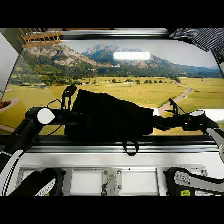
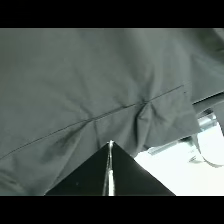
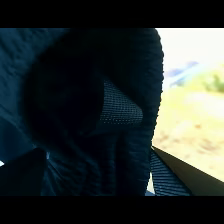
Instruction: Fold the clothes and pants, and hang the long-sleeved shirts on hangers.
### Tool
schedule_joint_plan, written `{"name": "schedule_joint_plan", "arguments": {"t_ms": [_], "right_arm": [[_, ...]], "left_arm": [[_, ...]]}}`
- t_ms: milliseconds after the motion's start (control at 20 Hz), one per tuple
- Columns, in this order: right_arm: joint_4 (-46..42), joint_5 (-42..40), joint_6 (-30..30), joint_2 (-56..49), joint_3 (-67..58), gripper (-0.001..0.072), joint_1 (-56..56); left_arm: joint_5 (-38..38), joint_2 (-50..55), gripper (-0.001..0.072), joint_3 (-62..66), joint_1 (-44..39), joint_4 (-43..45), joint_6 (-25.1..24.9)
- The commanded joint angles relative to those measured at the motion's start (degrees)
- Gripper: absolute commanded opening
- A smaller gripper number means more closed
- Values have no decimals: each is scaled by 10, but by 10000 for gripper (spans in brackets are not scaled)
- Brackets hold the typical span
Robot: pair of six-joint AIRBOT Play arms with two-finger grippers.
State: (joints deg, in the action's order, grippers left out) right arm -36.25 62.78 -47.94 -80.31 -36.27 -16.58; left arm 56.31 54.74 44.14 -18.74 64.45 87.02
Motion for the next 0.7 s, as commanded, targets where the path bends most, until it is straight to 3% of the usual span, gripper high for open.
{"name": "schedule_joint_plan", "arguments": {"t_ms": [0, 50, 100, 150, 250, 400, 650], "right_arm": [[20, -9, 2, -1, 0, 642, 26], [20, -13, 2, -1, 0, 402, 32], [20, -14, 2, -1, 0, 281, 36], [20, -14, 2, -1, 0, 245, 37], [20, -13, -2, 0, 0, 22, 34], [-36, 0, -58, 6, -22, 22, 29], [-248, 121, -192, 48, -146, 21, 30]], "left_arm": [[-7, 0, 4, 1, 0, 0, 0], [-11, 0, 4, 1, 0, 0, 2], [-13, 0, 4, 1, -1, 0, 7], [-14, 0, 4, 1, -1, 0, 12], [-15, 0, 4, 1, -1, 0, 15], [-25, 2, 3, 1, -1, -1, 33], [-23, 91, 4, 47, -1, -31, 36]]}}
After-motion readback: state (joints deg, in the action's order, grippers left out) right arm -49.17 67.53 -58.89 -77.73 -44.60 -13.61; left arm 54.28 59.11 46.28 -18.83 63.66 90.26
